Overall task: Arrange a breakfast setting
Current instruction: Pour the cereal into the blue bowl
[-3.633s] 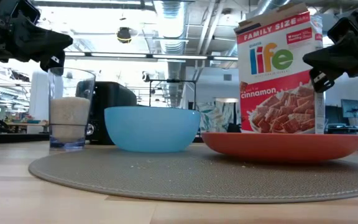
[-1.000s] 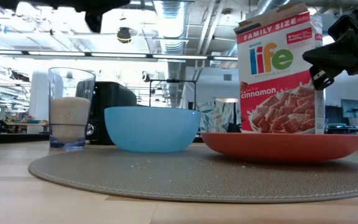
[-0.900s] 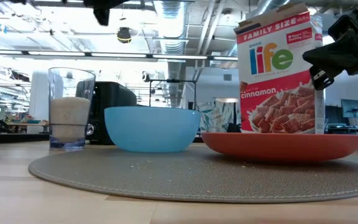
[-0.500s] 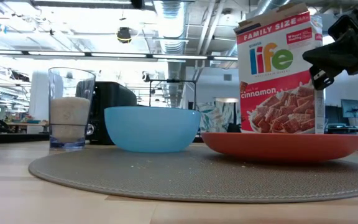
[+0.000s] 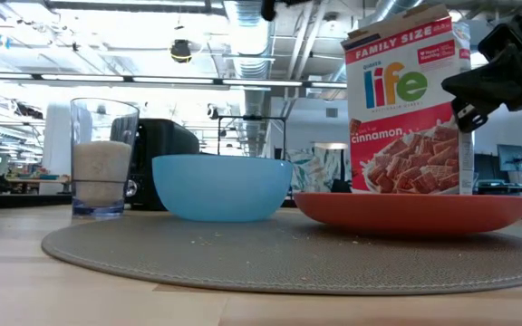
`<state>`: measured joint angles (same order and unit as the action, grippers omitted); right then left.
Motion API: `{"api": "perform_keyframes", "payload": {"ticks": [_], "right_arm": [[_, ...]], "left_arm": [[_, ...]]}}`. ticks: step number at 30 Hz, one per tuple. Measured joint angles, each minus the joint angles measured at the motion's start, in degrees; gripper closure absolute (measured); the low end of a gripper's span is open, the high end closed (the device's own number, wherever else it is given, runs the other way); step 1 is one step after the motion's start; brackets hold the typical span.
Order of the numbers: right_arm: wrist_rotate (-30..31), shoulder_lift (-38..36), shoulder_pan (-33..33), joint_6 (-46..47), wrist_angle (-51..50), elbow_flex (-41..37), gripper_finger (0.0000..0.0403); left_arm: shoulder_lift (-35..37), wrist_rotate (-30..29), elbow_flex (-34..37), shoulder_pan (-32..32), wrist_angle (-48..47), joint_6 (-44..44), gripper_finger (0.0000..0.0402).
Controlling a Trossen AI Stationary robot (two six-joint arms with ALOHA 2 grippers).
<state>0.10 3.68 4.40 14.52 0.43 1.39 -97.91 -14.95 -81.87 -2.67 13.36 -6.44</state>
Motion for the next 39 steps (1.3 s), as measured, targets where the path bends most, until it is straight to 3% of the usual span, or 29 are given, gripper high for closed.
{"api": "perform_keyframes", "payload": {"ticks": [13,19,24,39], "right_arm": [[0.00,0.48,0.04,-0.31,-1.98,0.17,0.0360],[-0.04,0.48,0.07,-1.47,-2.14,0.17,0.0360],[-0.11,0.48,0.07,-1.46,-2.19,0.15,0.0360],[-0.15,0.48,0.05,-1.46,-2.29,0.04,0.0360]], "left_arm": [[-19.78,4.58,-35.09,-4.95,-22.54,-7.68,0.0234],[-24.08,4.13,-44.18,-5.38,-26.85,-13.02,0.0181],[-25.22,5.62,-45.14,-6.50,-29.83,-17.24,0.0164],[-25.17,12.73,-45.13,-11.10,-32.01,-25.86,0.0168]]}}
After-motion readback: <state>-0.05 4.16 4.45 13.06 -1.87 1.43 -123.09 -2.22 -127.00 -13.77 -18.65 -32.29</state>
